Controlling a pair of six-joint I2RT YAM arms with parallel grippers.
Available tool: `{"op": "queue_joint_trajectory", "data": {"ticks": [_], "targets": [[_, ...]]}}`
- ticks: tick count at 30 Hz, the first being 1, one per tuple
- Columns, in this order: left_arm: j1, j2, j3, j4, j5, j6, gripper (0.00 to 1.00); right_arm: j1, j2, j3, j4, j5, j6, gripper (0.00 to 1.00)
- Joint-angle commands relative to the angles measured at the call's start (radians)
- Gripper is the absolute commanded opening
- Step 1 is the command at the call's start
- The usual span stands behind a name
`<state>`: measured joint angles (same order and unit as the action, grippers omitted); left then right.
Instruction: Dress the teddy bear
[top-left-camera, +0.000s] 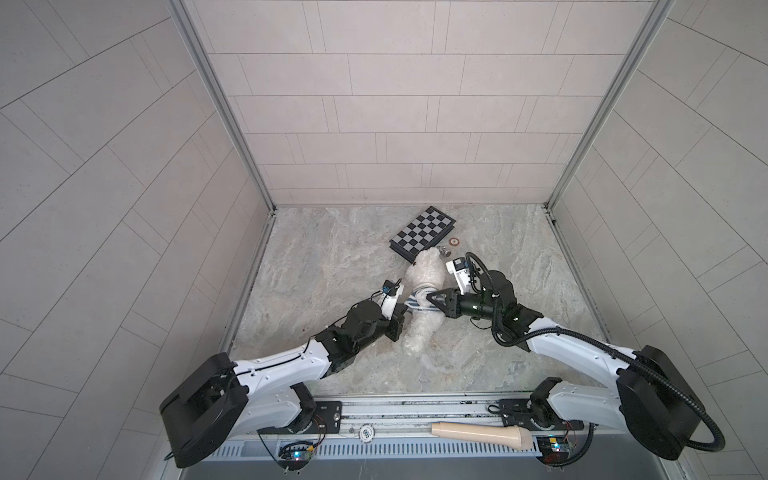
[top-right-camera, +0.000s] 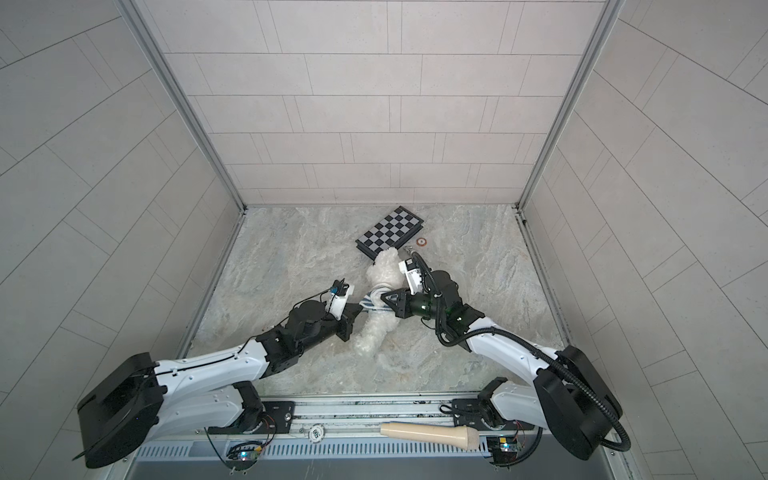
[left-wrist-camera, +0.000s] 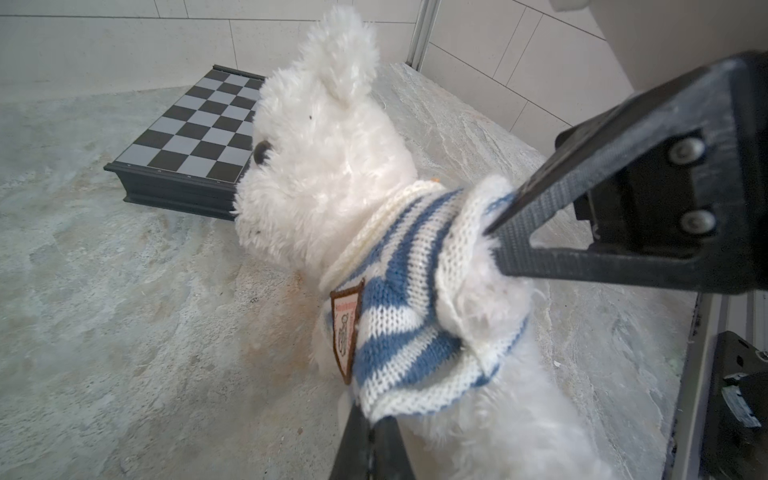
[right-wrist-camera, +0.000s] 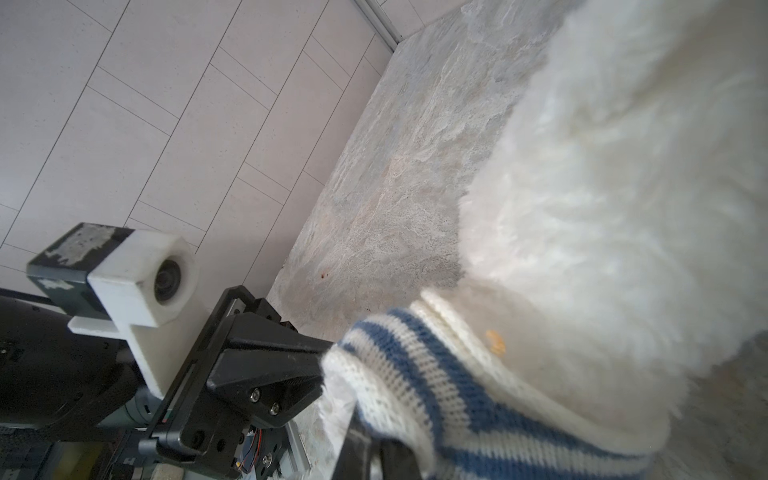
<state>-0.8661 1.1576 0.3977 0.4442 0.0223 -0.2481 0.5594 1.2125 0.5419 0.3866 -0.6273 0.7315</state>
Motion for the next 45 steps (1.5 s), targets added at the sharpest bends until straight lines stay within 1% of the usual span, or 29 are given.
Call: {"op": "queue_joint_trajectory", "data": {"ticks": [1,5,9,15,19,26,29,32,35,37,42,45], "targets": [[-0.001,0.030,-0.027,-0.008,0.026,-0.036,0.00,-0.005,0.016,0.005,0.009,-0.028,-0.034,0.10],[-0.003,0.076,-0.033,0.059,0.043,-0.064,0.00,-0.006,-0.002,-0.013,-0.055,0.003,-0.074,0.23],[-0.005,0.125,-0.025,0.096,0.066,-0.067,0.00,-0.005,-0.061,-0.011,-0.171,0.069,-0.136,0.39],[-0.013,0.176,-0.003,0.134,0.077,-0.074,0.00,0.006,-0.149,0.011,-0.373,0.213,-0.240,0.53],[-0.021,0.236,0.023,0.170,0.086,-0.088,0.00,0.040,-0.168,0.039,-0.500,0.351,-0.301,0.58],[-0.024,0.310,0.044,0.256,0.110,-0.143,0.00,0.101,-0.234,0.041,-0.555,0.456,-0.324,0.60],[-0.024,0.329,0.057,0.277,0.123,-0.154,0.00,0.146,-0.286,0.043,-0.588,0.535,-0.342,0.61],[-0.027,0.341,0.072,0.283,0.128,-0.158,0.00,0.191,-0.305,0.065,-0.650,0.627,-0.367,0.61],[-0.028,0.351,0.081,0.285,0.131,-0.159,0.00,0.239,-0.305,0.072,-0.686,0.694,-0.384,0.57],[-0.030,0.357,0.082,0.287,0.134,-0.160,0.00,0.263,-0.298,0.104,-0.693,0.722,-0.396,0.54],[-0.036,0.362,0.087,0.288,0.133,-0.161,0.00,0.272,-0.238,0.137,-0.685,0.721,-0.426,0.44],[-0.037,0.360,0.092,0.285,0.130,-0.157,0.00,0.283,-0.206,0.160,-0.679,0.721,-0.442,0.41]]}}
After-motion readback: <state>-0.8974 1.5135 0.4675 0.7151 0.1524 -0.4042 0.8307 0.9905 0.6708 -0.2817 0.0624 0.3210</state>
